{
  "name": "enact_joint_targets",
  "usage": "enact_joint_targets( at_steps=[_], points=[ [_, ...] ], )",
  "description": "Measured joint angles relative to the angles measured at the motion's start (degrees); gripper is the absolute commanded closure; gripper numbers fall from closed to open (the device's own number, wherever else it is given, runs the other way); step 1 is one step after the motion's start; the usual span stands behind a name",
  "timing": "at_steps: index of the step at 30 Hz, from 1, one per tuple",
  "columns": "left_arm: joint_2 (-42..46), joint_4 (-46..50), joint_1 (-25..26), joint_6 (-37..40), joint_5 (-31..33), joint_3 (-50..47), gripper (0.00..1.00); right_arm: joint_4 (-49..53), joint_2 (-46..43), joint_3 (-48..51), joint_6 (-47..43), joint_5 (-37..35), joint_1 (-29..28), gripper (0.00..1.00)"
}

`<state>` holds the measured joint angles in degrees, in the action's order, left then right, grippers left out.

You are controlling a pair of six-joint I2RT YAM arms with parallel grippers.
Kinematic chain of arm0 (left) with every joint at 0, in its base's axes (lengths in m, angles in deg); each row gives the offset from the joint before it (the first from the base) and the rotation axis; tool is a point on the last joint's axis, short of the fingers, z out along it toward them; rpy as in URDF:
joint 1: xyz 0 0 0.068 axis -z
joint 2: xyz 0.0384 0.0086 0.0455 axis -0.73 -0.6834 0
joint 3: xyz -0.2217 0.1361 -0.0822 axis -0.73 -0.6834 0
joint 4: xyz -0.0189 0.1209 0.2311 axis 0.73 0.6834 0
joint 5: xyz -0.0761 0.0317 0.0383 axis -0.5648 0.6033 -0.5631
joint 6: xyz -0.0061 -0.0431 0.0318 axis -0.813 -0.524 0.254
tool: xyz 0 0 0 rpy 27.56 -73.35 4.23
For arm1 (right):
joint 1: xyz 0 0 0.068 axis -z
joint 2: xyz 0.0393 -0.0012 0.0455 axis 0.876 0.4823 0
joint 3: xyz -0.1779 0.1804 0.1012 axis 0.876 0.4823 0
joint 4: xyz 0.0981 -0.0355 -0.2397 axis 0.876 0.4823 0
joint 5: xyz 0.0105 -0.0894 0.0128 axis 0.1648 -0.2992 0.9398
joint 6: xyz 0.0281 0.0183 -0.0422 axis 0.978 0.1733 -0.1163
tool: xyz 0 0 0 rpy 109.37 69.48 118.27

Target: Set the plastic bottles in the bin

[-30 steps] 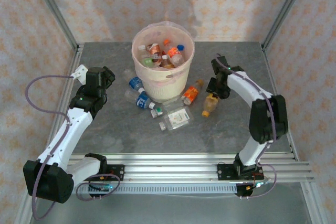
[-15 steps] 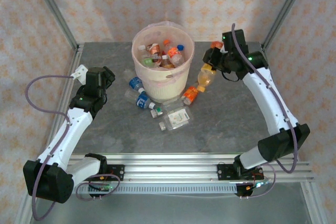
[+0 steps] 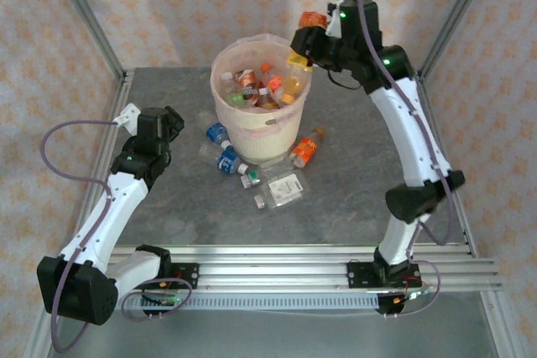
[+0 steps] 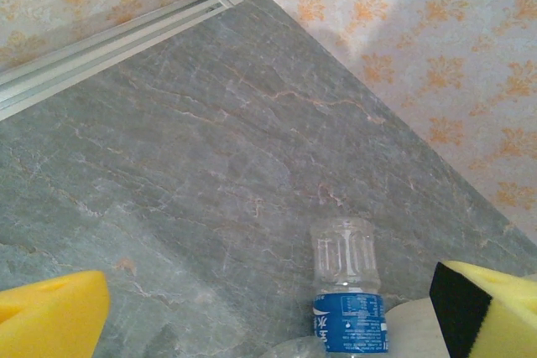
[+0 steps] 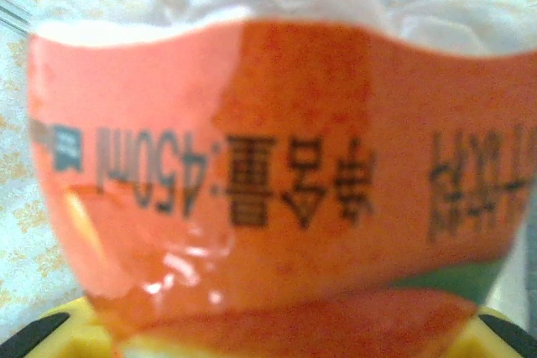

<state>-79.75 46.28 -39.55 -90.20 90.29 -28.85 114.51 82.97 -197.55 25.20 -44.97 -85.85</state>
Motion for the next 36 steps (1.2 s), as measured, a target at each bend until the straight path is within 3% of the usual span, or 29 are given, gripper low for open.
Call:
enact_joint_targets(
  at_steps=[7,24,31,36],
  points=[
    [0.44,0.00,0.00,0.04,0.00,0.00,0.00,3.28,13.22,-16.24,1.62,-0.70,-2.49,0.58],
    [0.48,0.00,0.00,0.20,0.07,0.00,0.00,5.03,21.22,-17.20,3.82,-6.27,-5.97,0.56],
    [0.48,0.02,0.00,0.17,0.07,0.00,0.00,7.82,22.75,-17.20,3.80,-7.43,-7.48,0.48],
    [0.48,0.00,0.00,0.17,0.07,0.00,0.00,9.75,22.75,-17.20,3.34,-9.64,-8.72,0.35]
  ],
)
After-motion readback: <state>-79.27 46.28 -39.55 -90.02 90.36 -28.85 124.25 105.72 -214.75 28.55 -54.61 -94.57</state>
